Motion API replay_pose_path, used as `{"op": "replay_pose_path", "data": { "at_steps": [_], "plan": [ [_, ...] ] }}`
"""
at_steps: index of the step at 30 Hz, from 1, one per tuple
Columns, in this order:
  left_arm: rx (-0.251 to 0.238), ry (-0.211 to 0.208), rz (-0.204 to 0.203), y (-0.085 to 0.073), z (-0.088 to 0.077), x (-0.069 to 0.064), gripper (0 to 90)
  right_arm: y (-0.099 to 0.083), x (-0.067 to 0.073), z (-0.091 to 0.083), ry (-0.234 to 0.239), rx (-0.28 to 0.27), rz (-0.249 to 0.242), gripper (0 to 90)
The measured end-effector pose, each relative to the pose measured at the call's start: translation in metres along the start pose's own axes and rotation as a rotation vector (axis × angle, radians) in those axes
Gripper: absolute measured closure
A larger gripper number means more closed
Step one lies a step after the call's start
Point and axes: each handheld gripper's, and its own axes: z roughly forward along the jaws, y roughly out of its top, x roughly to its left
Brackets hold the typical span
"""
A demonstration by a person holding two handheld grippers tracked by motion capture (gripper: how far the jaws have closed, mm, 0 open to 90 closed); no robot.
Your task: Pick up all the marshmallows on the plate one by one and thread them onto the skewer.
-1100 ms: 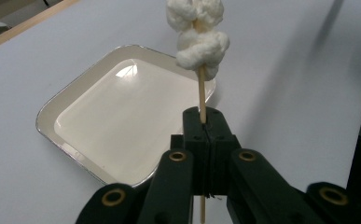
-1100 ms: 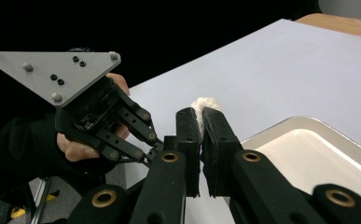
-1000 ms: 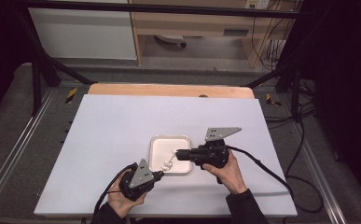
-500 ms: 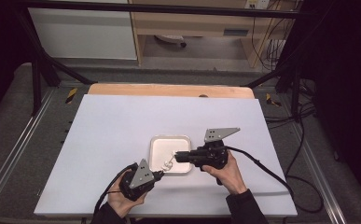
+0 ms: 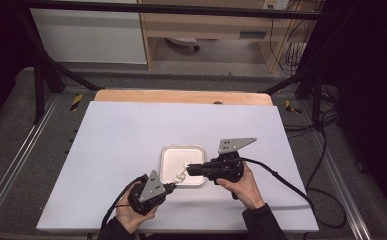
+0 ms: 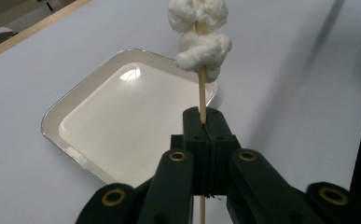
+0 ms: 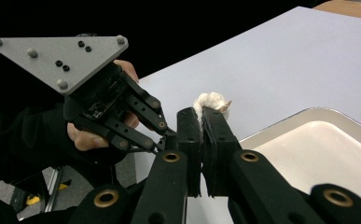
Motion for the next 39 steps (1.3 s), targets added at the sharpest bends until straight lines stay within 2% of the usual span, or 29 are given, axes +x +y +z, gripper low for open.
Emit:
{"op": "replay_pose_path", "data": {
  "at_steps": [13, 28, 33, 35, 36, 39],
  "plan": [
    [0.0, -0.002, -0.015, 0.001, 0.0, 0.0, 89.3, -0.003, 0.0, 0.002, 0.001, 0.005, 0.002, 87.0],
    [-0.014, 0.008, -0.015, 0.003, -0.004, 0.001, 89.4, -0.006, 0.0, 0.005, 0.018, 0.003, 0.004, 87.1],
    [-0.015, 0.005, -0.012, 0.003, -0.003, -0.001, 89.4, -0.009, -0.001, 0.007, 0.015, 0.016, 0.003, 87.1],
    [-0.03, 0.008, -0.013, 0.005, -0.005, 0.0, 89.3, -0.01, 0.0, 0.01, 0.02, 0.021, 0.005, 87.1],
    [-0.021, 0.023, 0.006, 0.006, -0.006, 0.0, 89.3, -0.012, -0.001, 0.013, 0.037, 0.033, 0.006, 87.1],
    [-0.022, 0.006, -0.023, 0.005, -0.004, 0.002, 89.4, -0.012, 0.0, 0.013, 0.03, 0.011, -0.01, 86.6]
  ]
}}
